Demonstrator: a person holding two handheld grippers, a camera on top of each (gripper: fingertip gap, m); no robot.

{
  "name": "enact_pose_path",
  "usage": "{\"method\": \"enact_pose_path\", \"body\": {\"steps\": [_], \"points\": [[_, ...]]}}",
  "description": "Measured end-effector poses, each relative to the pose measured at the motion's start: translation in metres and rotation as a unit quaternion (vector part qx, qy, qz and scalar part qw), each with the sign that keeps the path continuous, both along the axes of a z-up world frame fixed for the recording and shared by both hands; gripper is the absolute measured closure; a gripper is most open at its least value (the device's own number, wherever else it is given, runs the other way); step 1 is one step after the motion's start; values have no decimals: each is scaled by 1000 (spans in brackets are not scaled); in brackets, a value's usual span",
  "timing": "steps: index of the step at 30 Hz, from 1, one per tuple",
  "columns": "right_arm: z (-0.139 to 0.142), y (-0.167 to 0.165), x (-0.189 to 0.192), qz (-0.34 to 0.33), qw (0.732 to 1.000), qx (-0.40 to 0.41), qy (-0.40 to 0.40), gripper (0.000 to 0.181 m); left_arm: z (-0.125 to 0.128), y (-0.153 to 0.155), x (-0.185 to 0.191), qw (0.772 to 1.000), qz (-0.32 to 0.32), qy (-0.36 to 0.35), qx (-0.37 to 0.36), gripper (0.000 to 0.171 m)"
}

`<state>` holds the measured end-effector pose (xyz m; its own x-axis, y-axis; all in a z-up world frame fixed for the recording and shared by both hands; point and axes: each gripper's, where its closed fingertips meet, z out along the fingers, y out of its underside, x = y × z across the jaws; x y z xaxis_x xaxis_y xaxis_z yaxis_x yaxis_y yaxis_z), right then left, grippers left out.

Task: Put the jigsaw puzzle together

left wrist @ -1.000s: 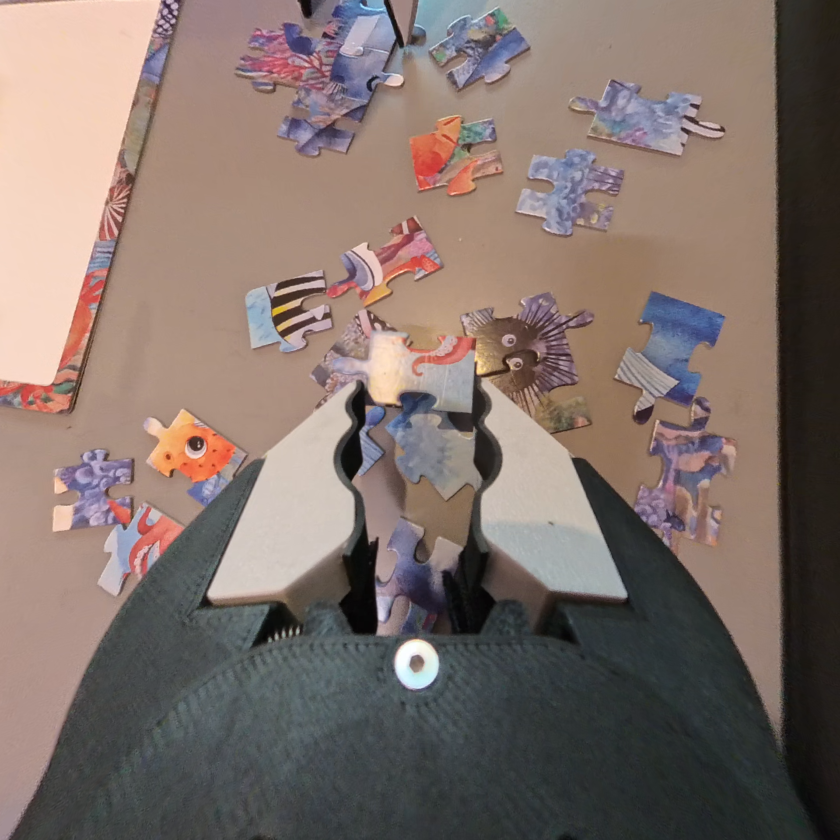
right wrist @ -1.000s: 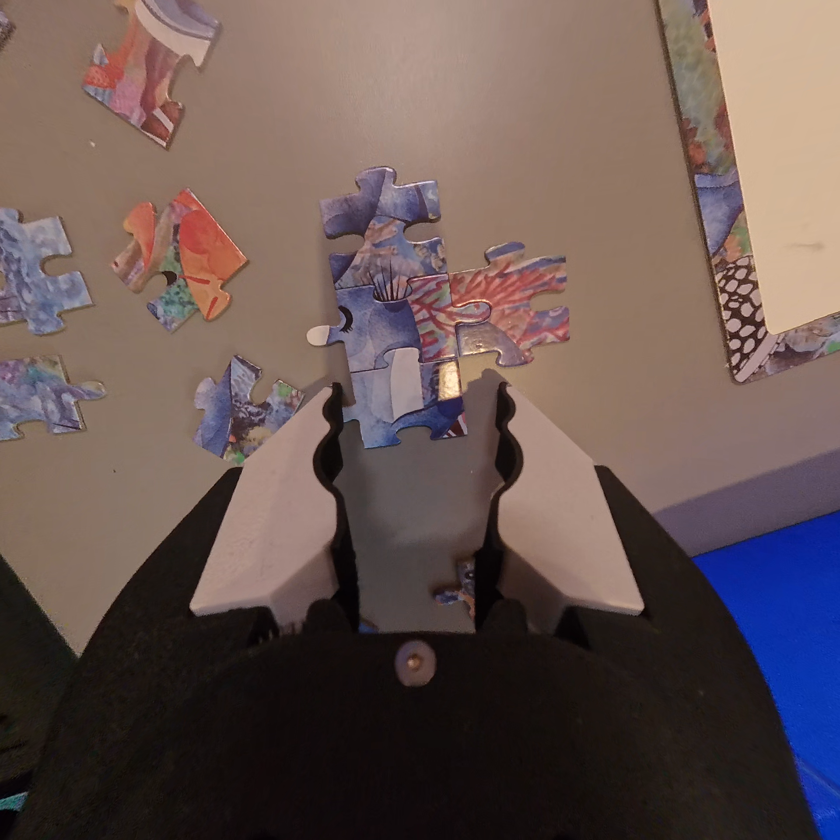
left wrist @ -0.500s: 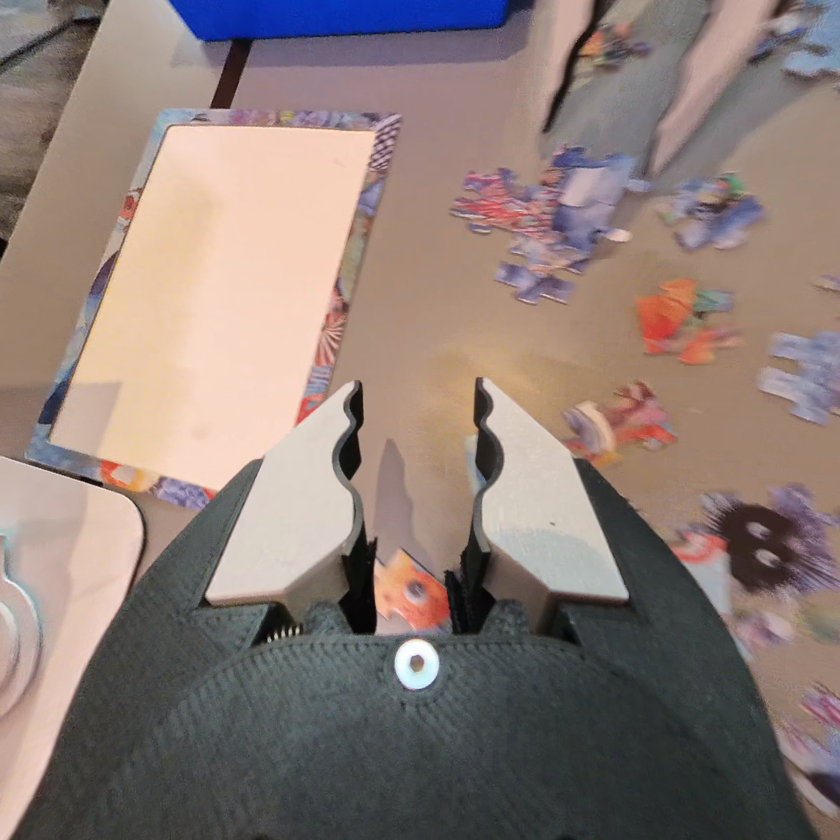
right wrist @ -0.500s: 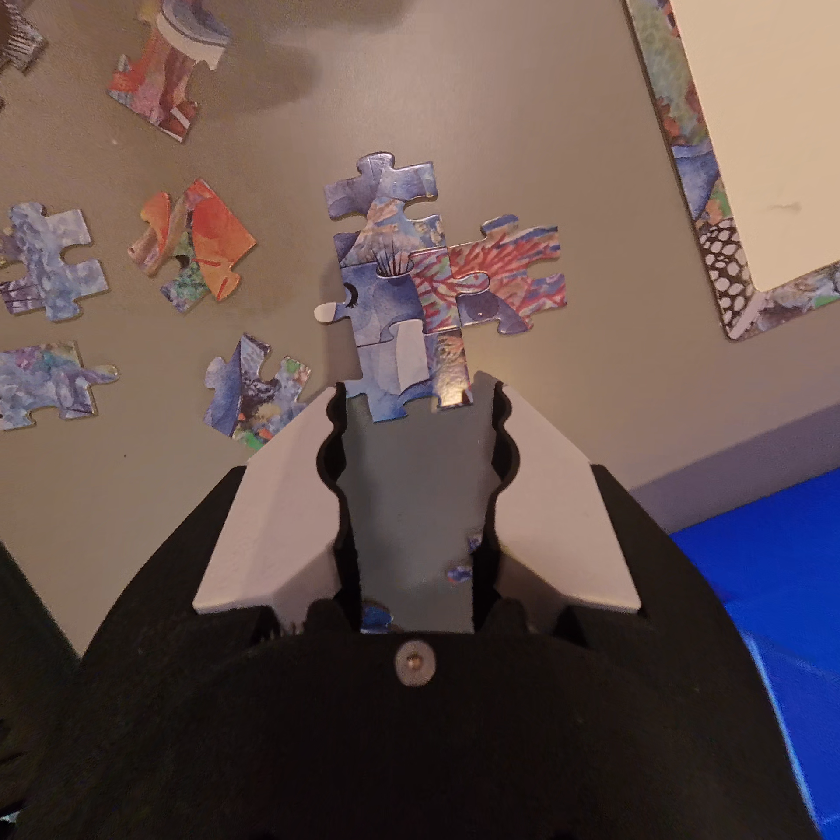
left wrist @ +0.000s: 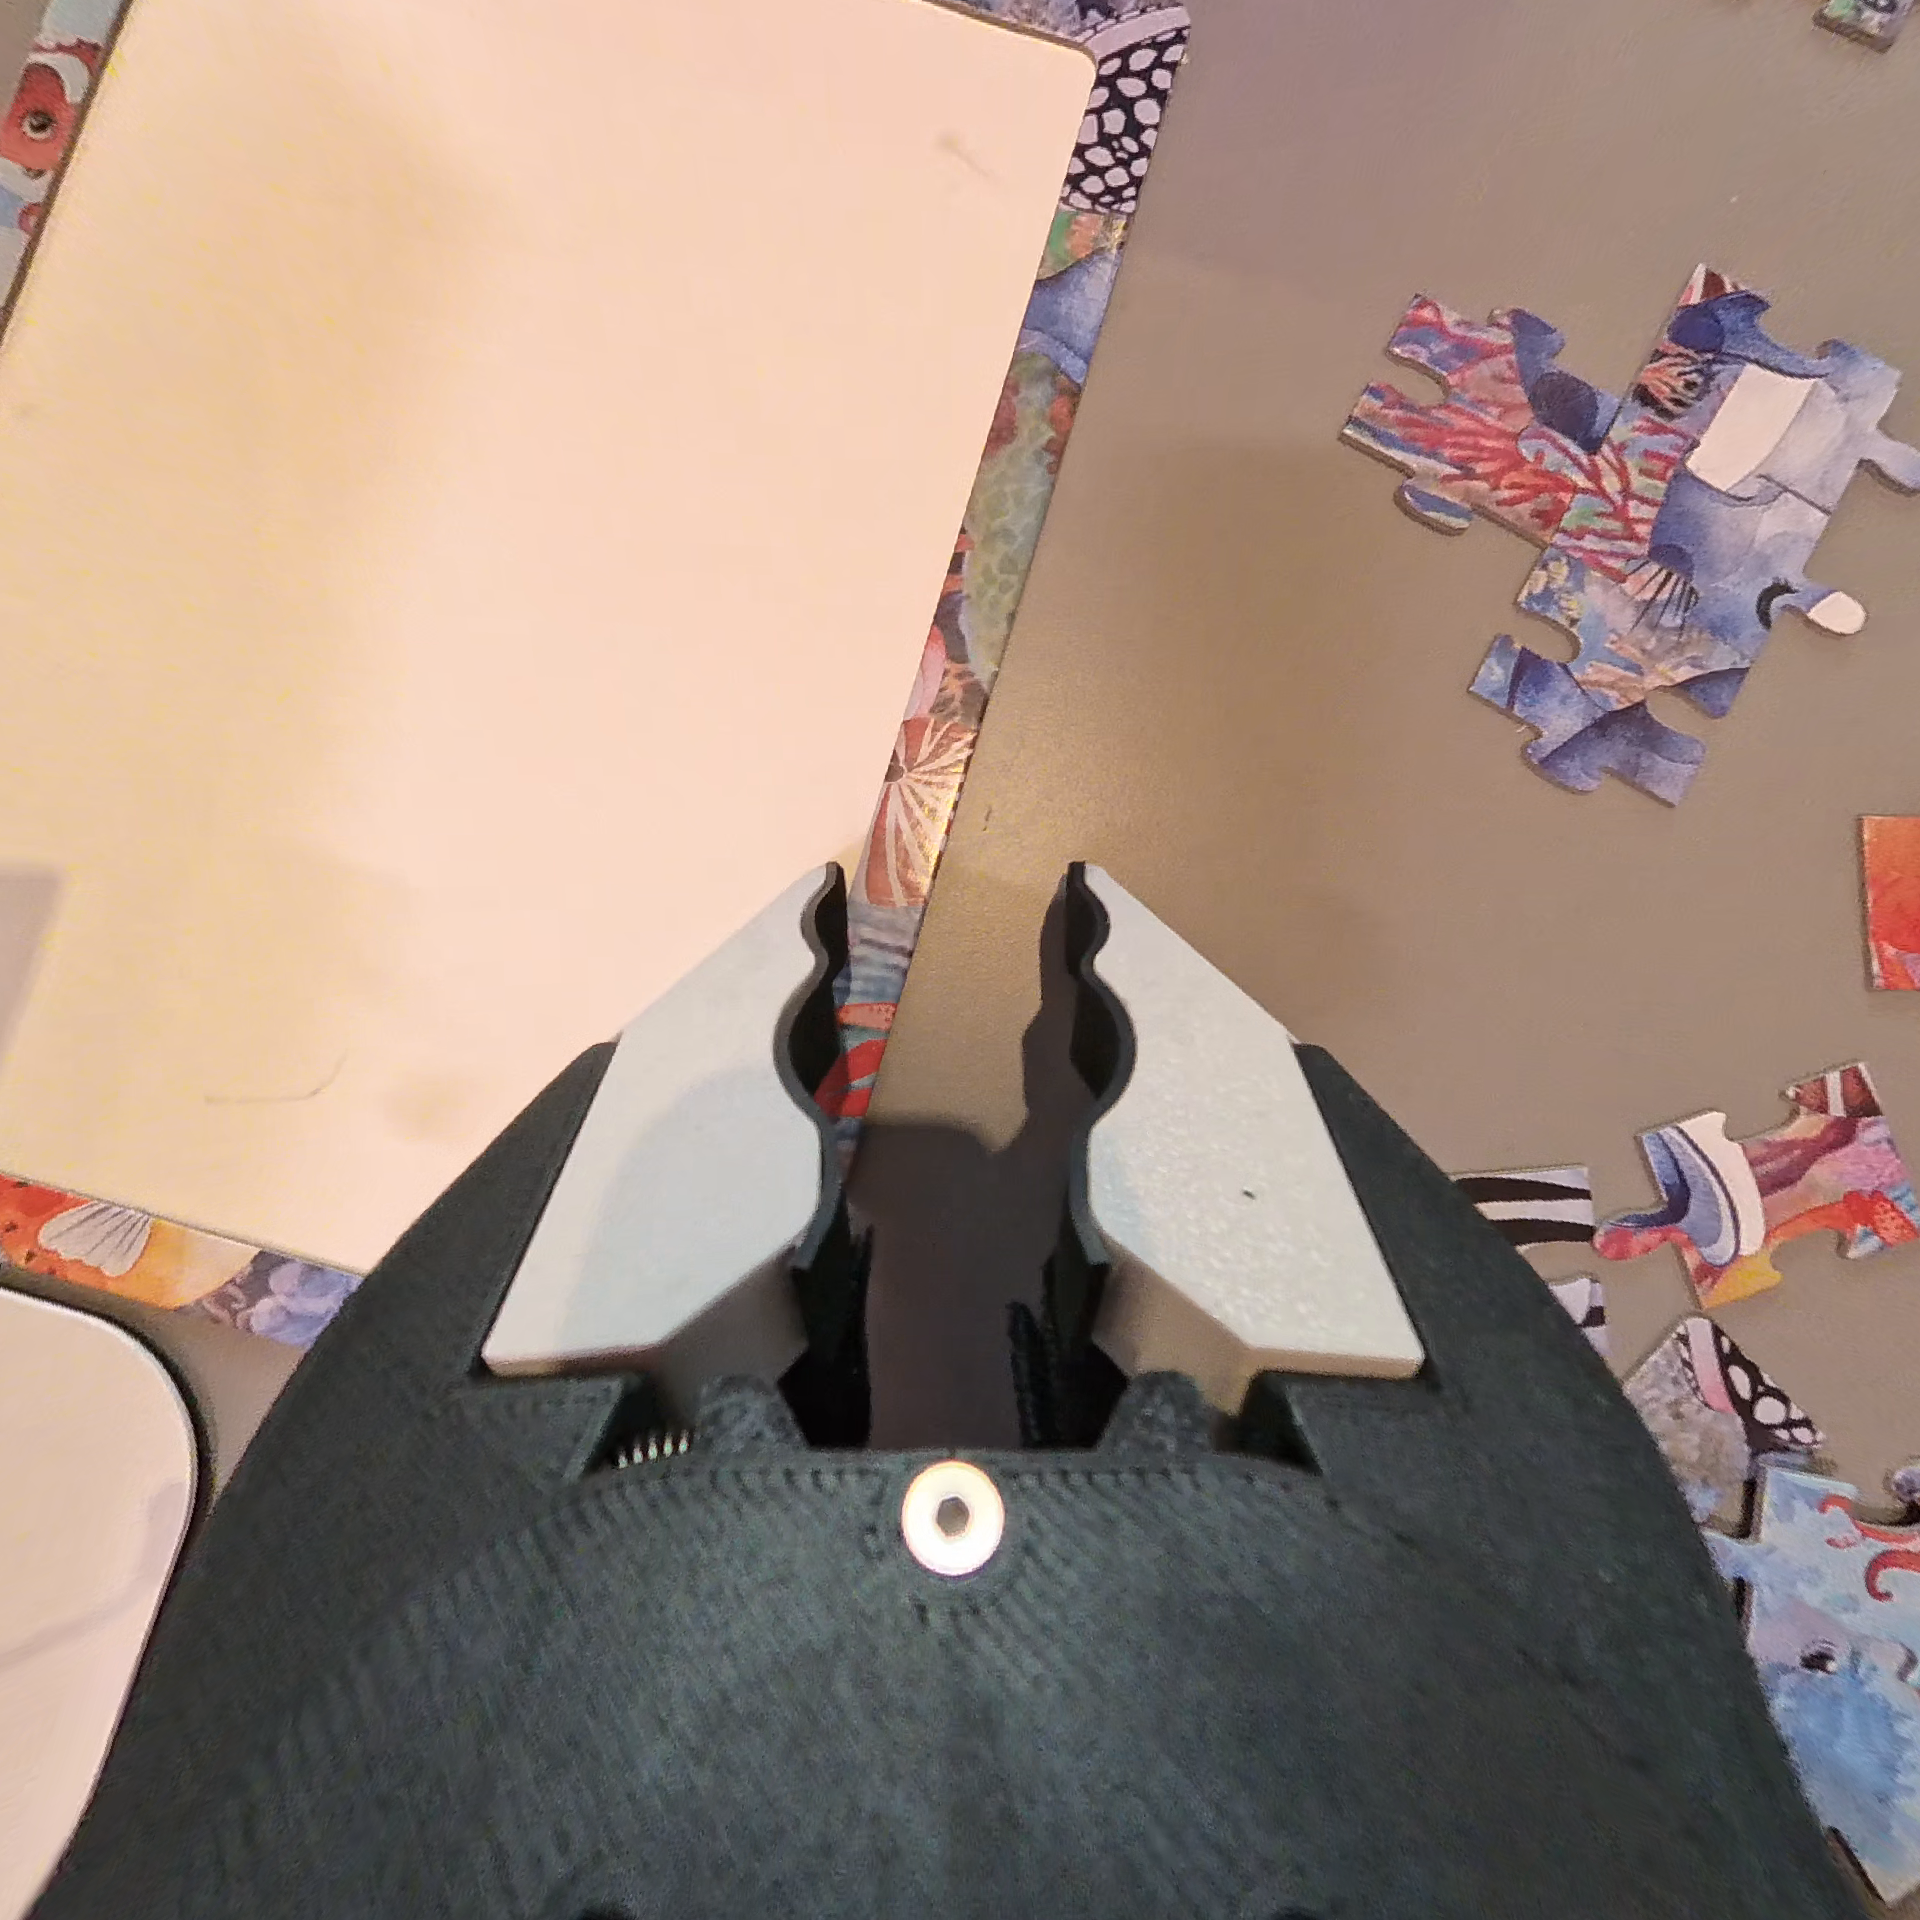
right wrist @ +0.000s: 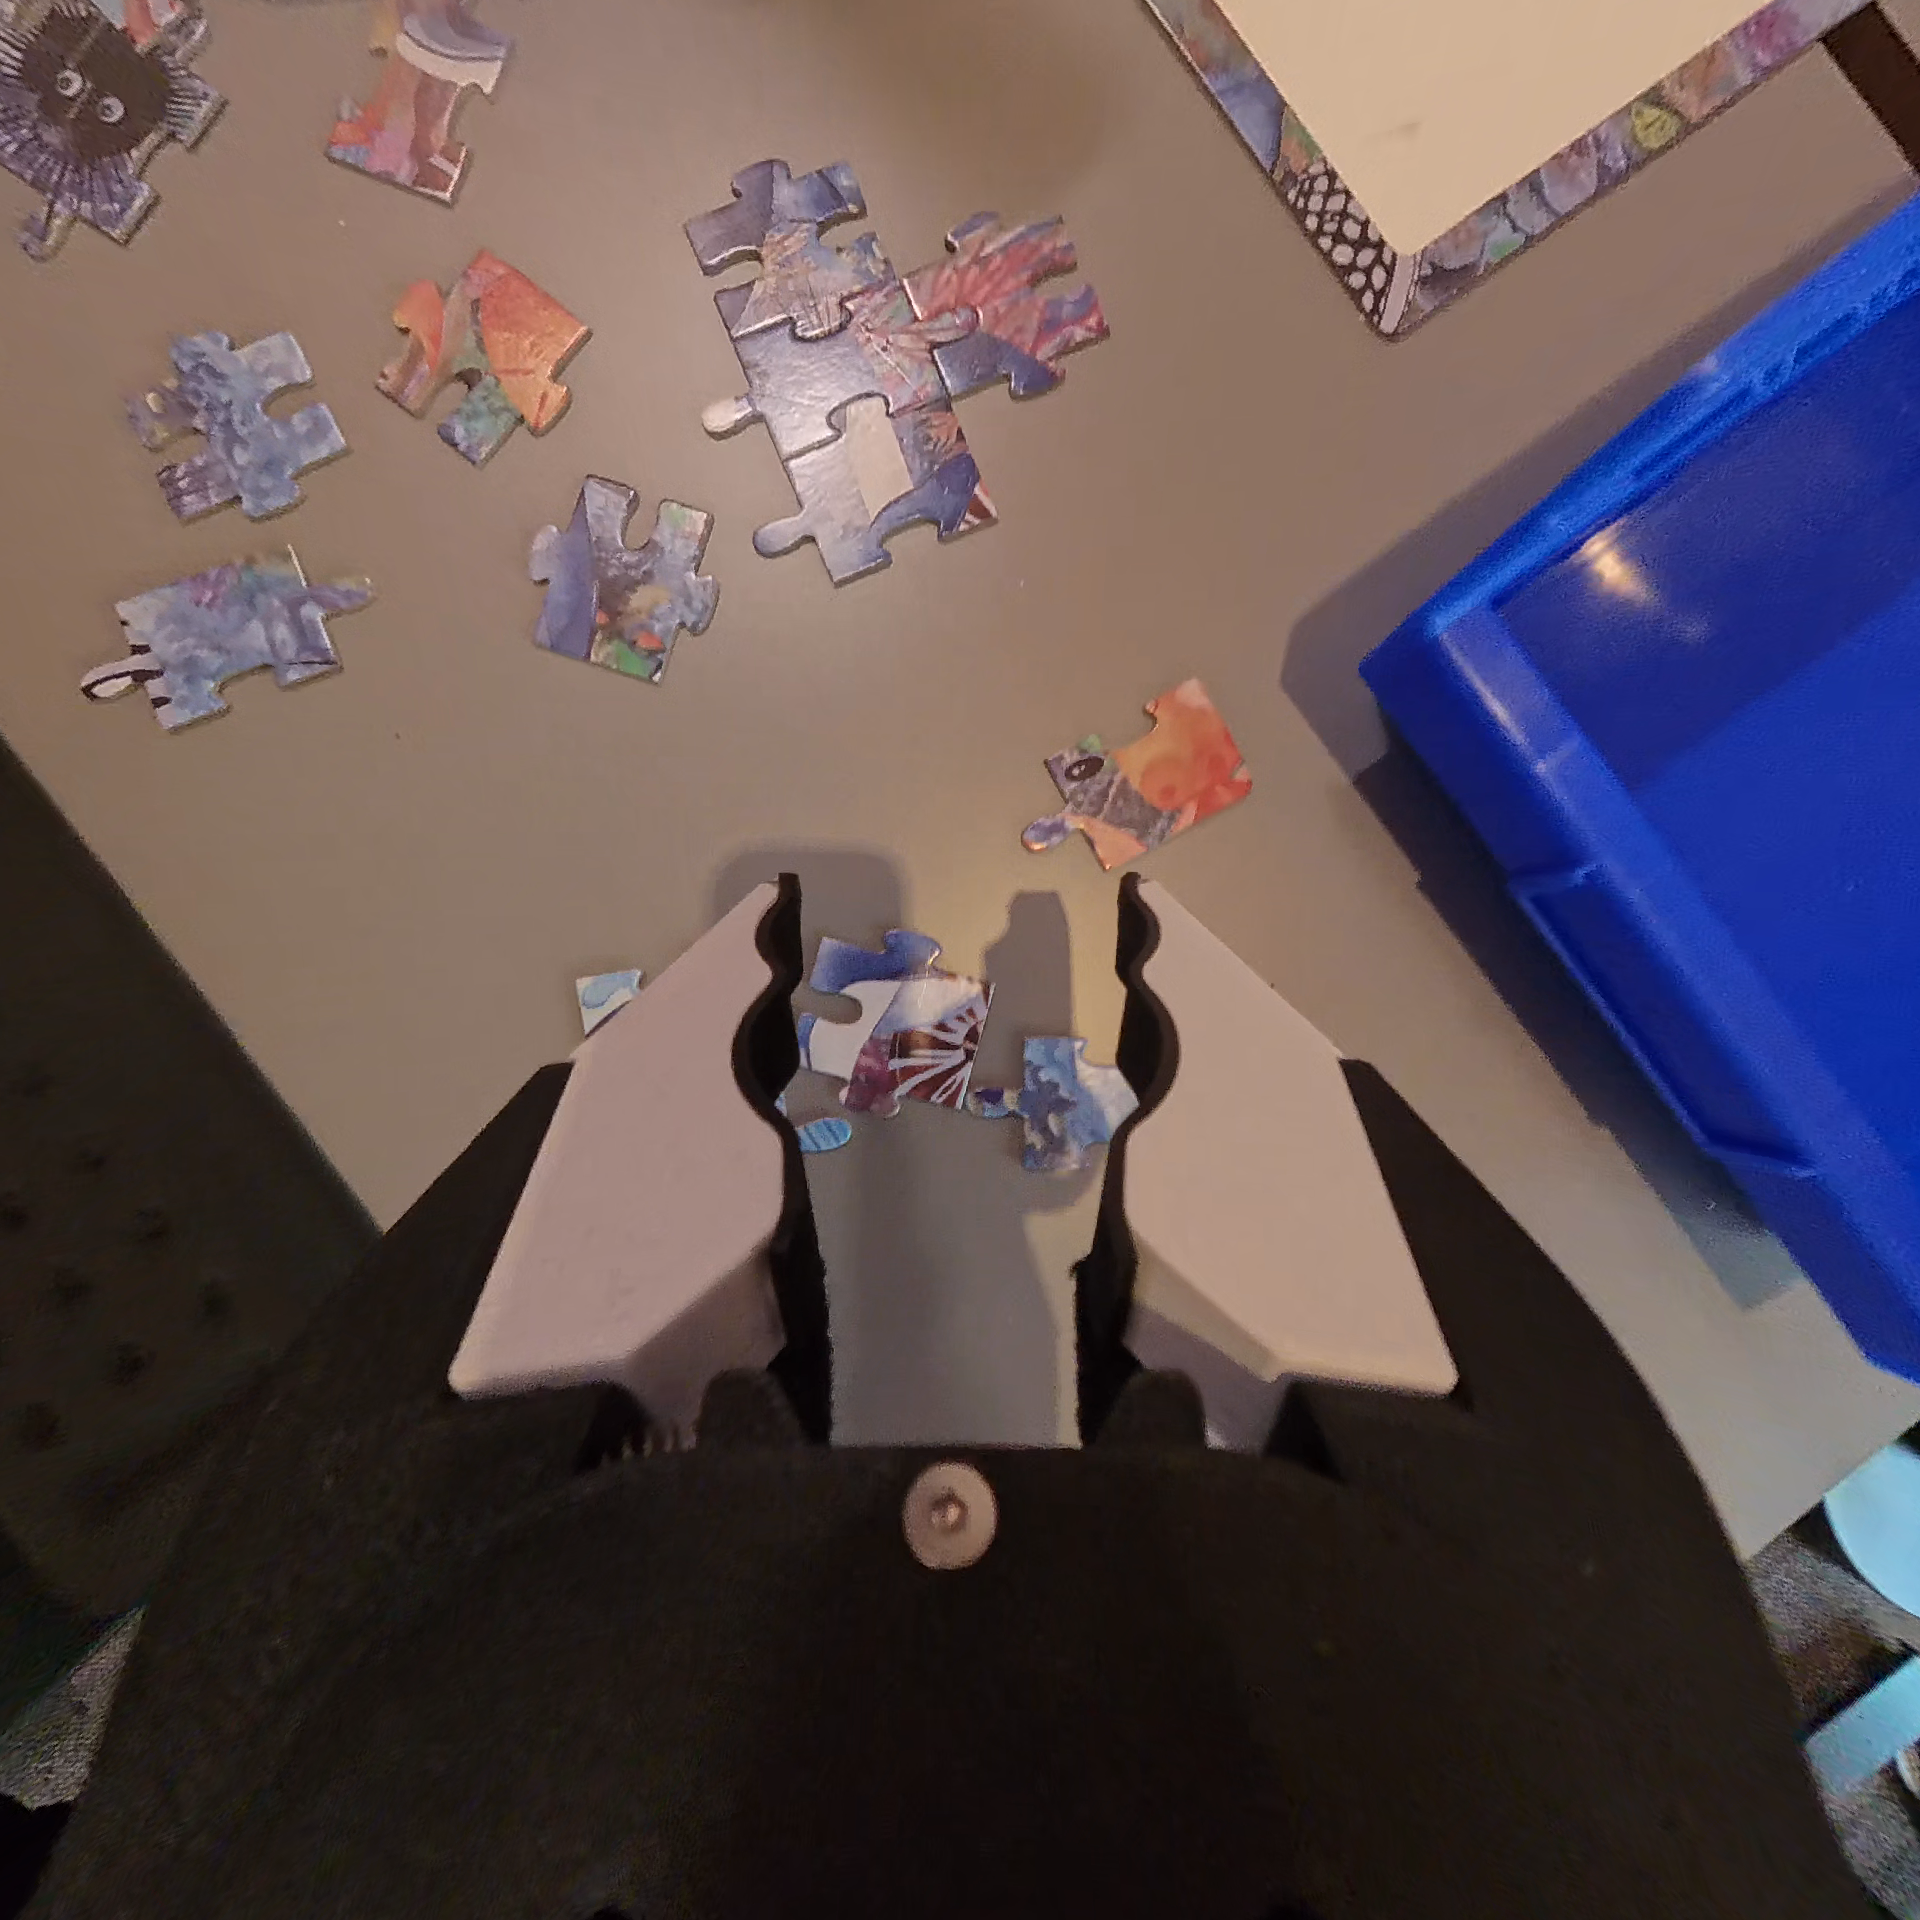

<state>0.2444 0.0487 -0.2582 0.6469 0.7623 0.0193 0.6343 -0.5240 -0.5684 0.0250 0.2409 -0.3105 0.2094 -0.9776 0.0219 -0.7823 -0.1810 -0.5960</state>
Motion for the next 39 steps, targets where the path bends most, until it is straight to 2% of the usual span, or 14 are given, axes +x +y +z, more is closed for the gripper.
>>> {"method": "enact_pose_path", "body": {"steps": [5, 16, 21, 26, 29, 35, 37, 39], "points": [[-5, -15, 6, -6, 1000, -4, 9, 124, 1, -16, 1, 1000, -8, -7, -6, 153], [-3, -55, 25, -27, 1000, -2, 6, 123, 2, -74, -5, 999, -42, -11, -14, 159], [-21, -87, 30, -23, 999, -37, -7, 113, 3, -97, -7, 998, -57, -8, -21, 160], [-45, -108, 25, -7, 998, -61, -20, 113, 4, -118, -9, 996, -76, -13, -34, 166], [-56, -109, 25, -3, 998, -59, -34, 118, 4, -126, -11, 995, -86, -14, -39, 167], [-56, -105, 23, 8, 999, -36, -17, 139, 5, -143, -16, 990, -137, -11, -40, 170], [-55, -105, 23, 12, 999, -31, -10, 150, 5, -150, -18, 985, -162, -12, -51, 171], [-55, -105, 23, 16, 999, -28, -6, 151, 5, -155, -20, 982, -181, -14, -58, 171]]}}
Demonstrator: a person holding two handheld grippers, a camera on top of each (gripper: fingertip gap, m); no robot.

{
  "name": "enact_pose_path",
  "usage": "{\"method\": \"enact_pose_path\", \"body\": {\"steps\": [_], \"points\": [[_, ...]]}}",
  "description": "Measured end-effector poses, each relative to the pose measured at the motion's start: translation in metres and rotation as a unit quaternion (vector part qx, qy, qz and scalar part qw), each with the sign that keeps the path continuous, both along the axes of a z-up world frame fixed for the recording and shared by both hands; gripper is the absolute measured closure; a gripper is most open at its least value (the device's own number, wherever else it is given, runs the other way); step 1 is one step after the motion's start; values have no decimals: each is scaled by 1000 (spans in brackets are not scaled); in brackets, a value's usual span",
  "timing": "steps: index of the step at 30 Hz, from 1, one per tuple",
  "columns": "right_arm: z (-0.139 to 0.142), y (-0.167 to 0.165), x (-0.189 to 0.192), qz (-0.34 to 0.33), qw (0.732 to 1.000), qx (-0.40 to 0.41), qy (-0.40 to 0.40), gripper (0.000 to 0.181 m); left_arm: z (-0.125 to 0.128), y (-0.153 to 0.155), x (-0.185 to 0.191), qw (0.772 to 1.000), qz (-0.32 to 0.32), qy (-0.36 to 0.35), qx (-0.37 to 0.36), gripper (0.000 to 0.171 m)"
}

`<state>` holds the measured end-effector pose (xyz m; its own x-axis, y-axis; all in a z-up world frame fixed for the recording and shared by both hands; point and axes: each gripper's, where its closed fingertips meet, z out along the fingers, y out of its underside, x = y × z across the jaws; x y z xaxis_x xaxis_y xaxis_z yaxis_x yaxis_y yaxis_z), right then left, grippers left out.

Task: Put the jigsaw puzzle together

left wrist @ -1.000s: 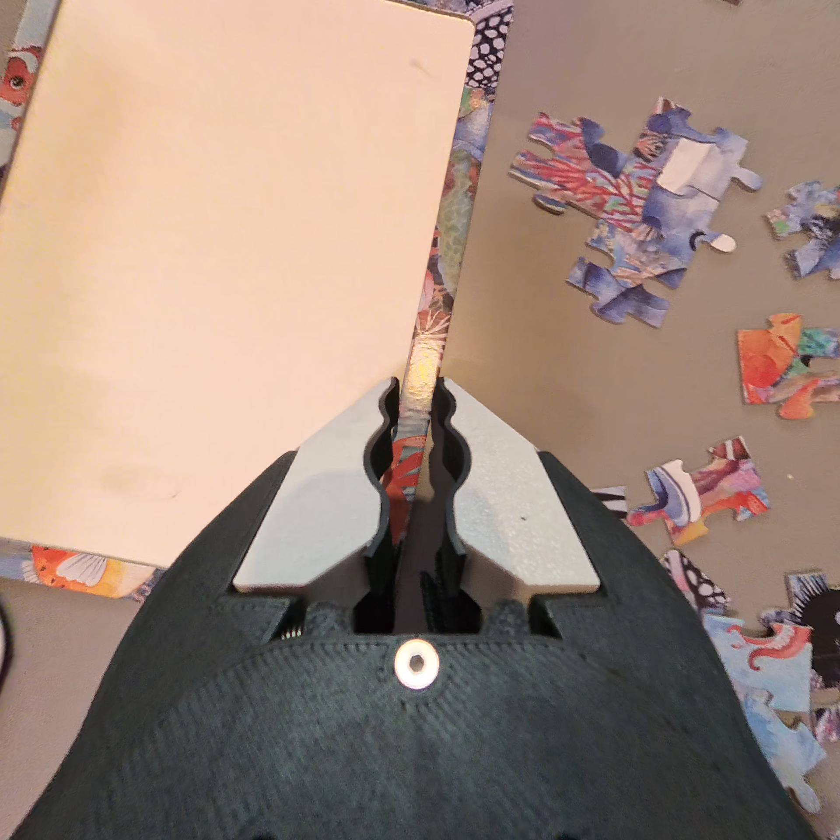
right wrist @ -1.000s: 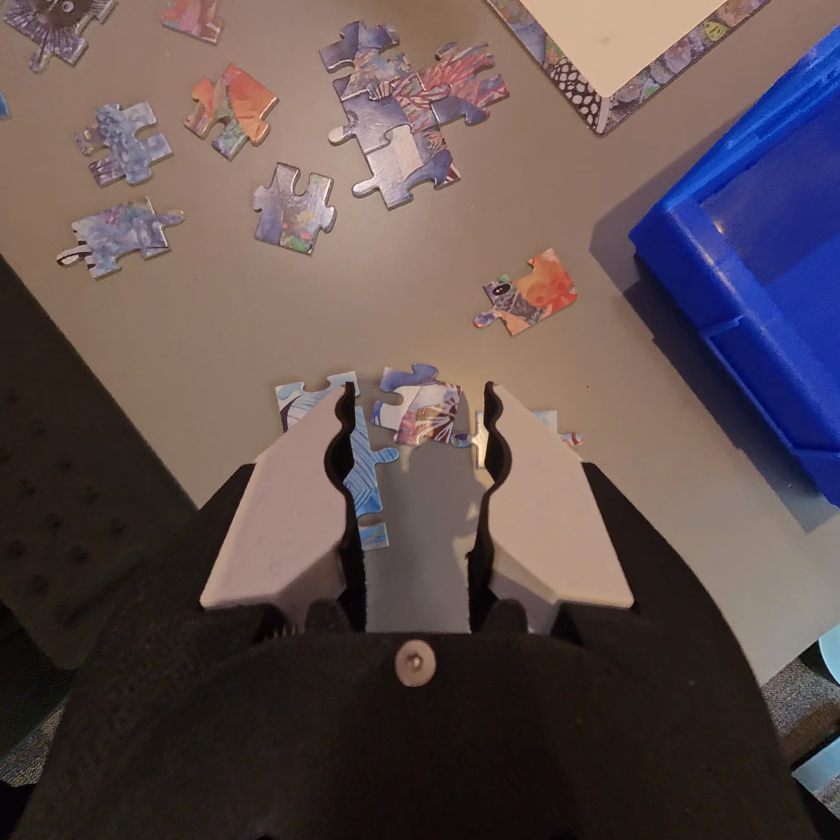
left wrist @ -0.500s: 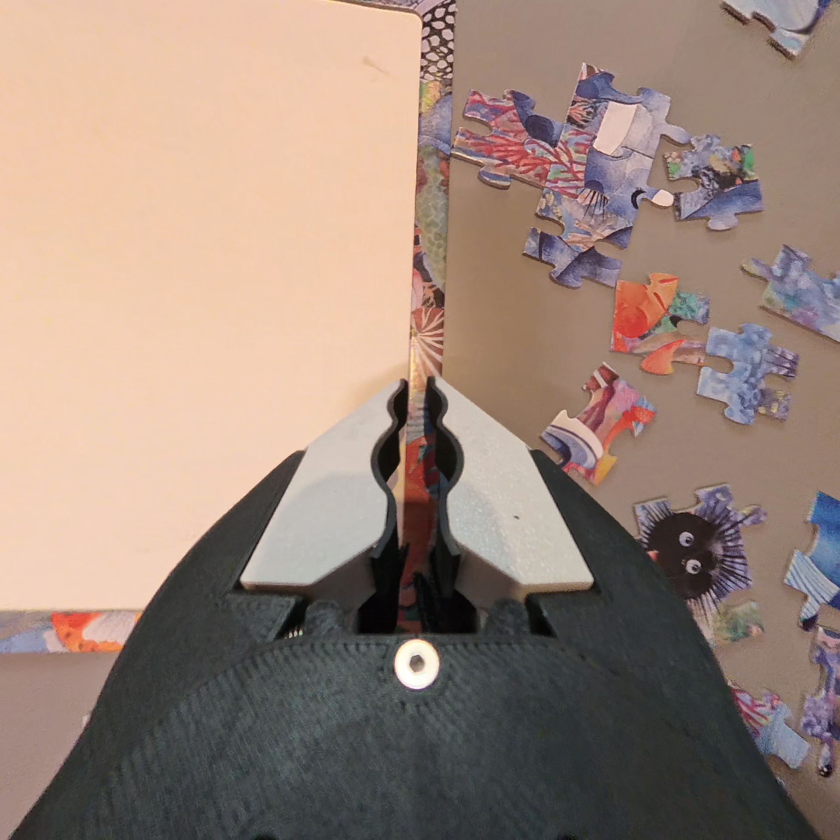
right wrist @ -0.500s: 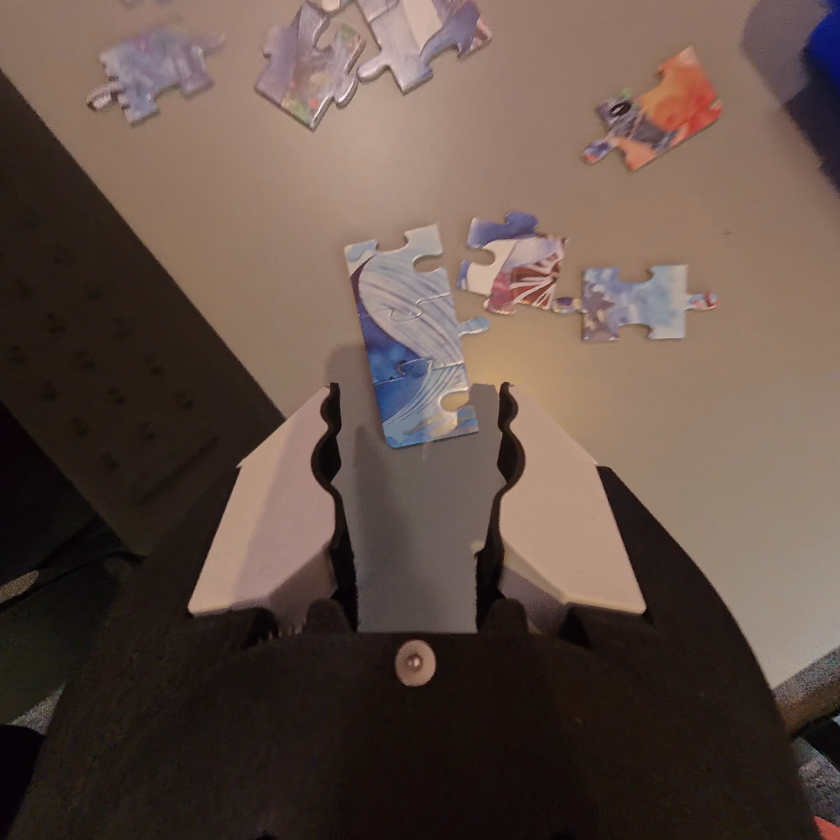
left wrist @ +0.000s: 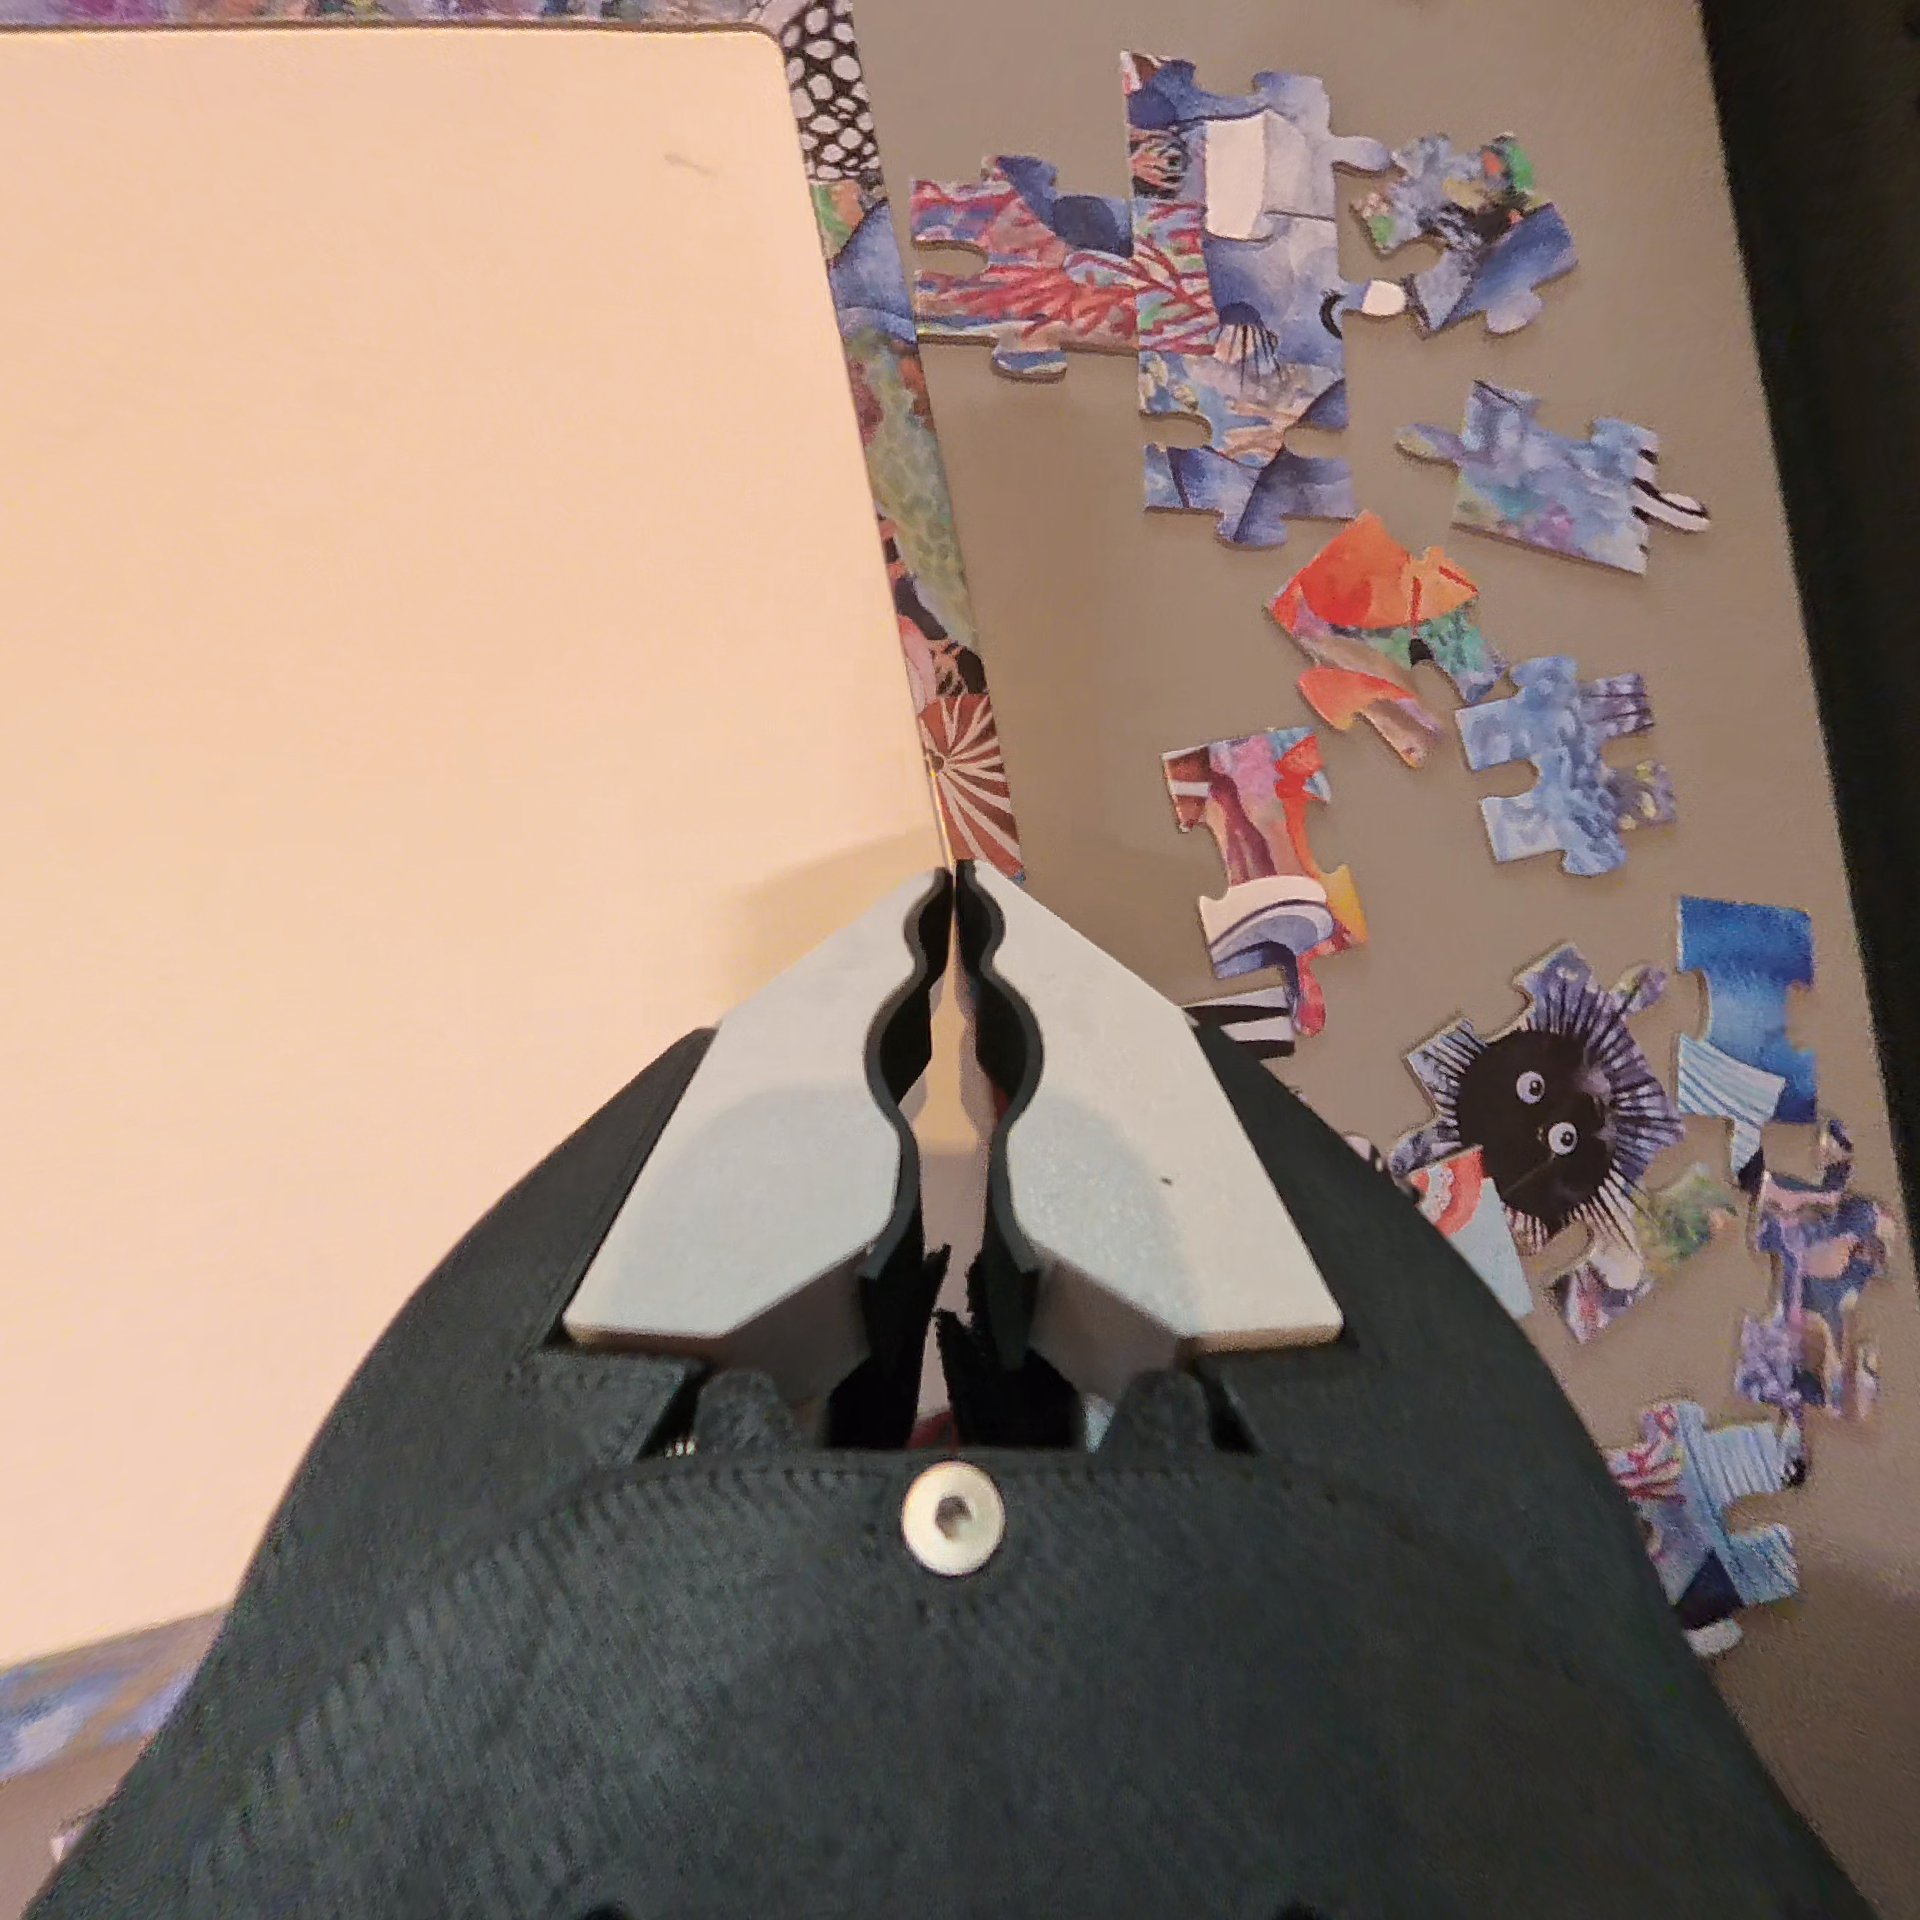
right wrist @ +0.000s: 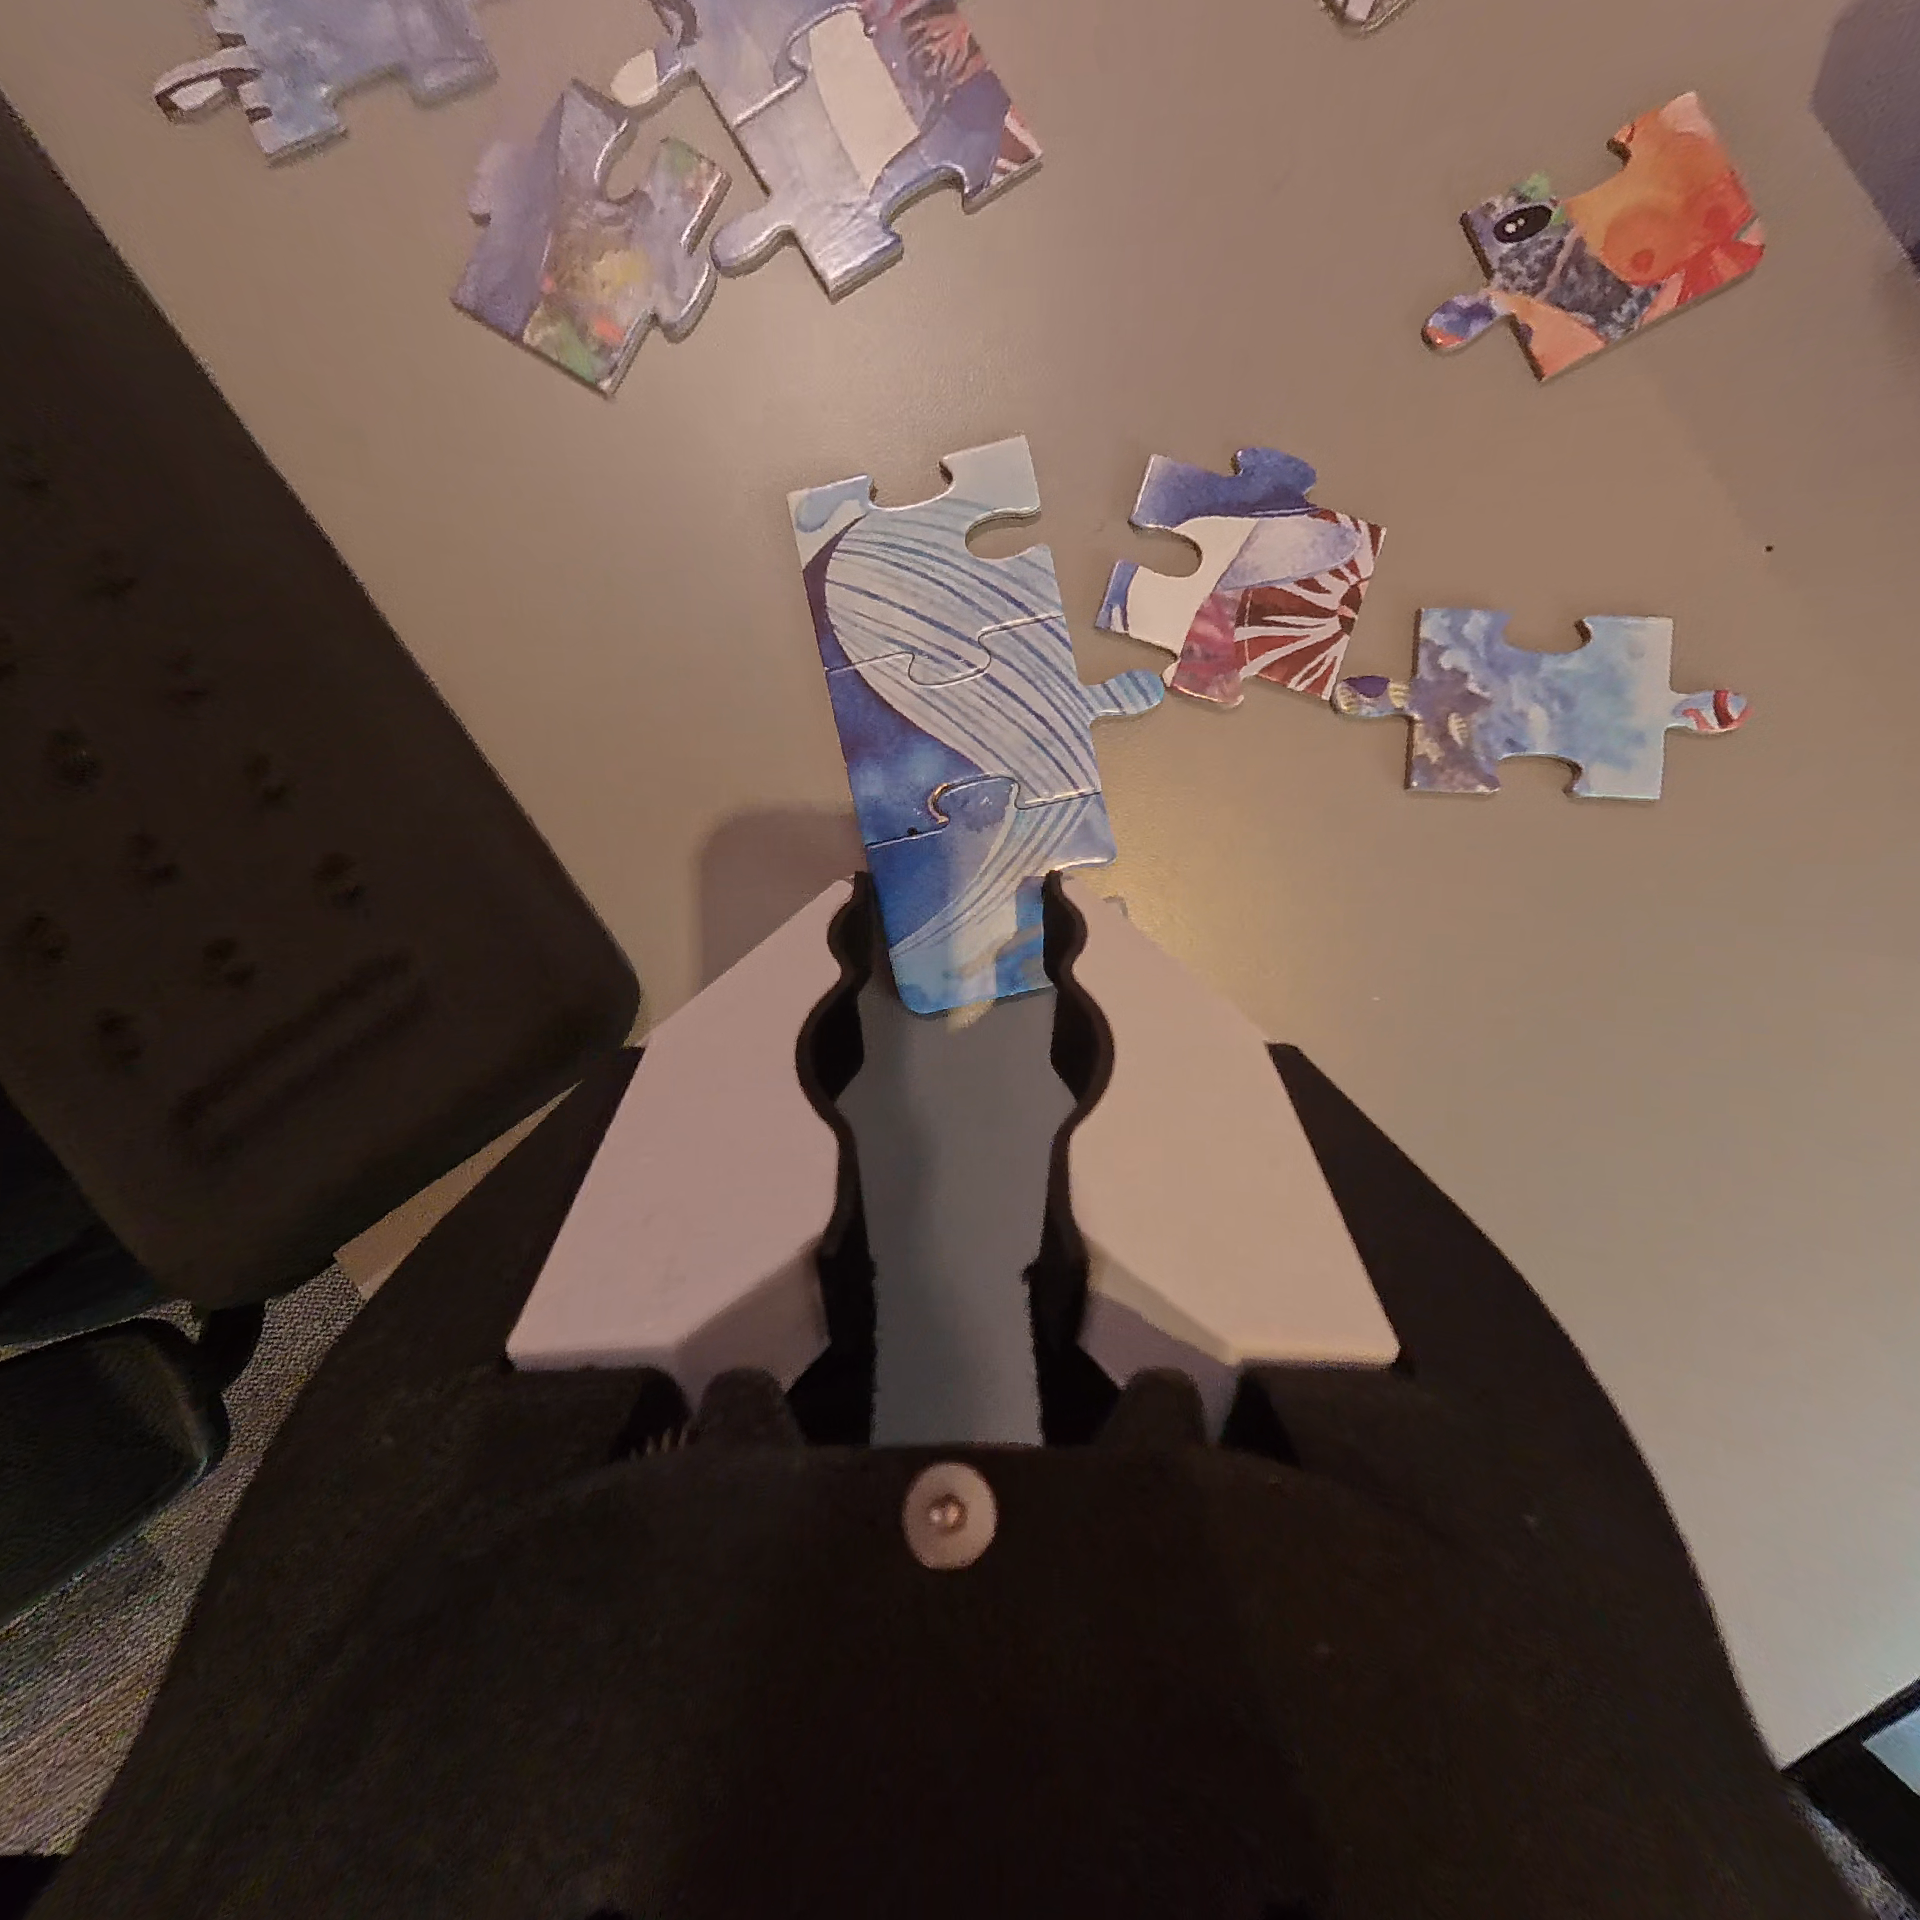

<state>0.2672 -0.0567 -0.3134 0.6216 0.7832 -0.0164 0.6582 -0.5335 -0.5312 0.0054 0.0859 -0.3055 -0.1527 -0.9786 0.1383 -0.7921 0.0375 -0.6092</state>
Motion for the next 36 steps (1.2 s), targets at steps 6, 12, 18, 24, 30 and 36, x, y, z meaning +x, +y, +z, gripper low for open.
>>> {"method": "enact_pose_path", "body": {"steps": [6, 12, 18, 24, 30, 36], "points": [[0, -1, -3, 17, 1000, -3, 9, 147, 0, -2, -4, 999, -40, 22, 10, 170], [0, 1, -4, 18, 1000, 6, 9, 152, 29, -15, 32, 998, -45, -3, 54, 130], [1, 3, -6, 13, 1000, 12, 14, 141, 45, -91, 128, 990, -117, -52, 58, 110], [-1, 5, -3, 13, 1000, 1, 1, 129, 15, -124, 187, 984, -161, -18, 70, 113], [0, 10, -3, 12, 1000, -1, 11, 133, -3, -123, 204, 985, -159, -9, 61, 121], [0, 11, -7, 18, 1000, 7, 21, 137, -4, -115, 209, 985, -154, -16, 74, 122]]}}
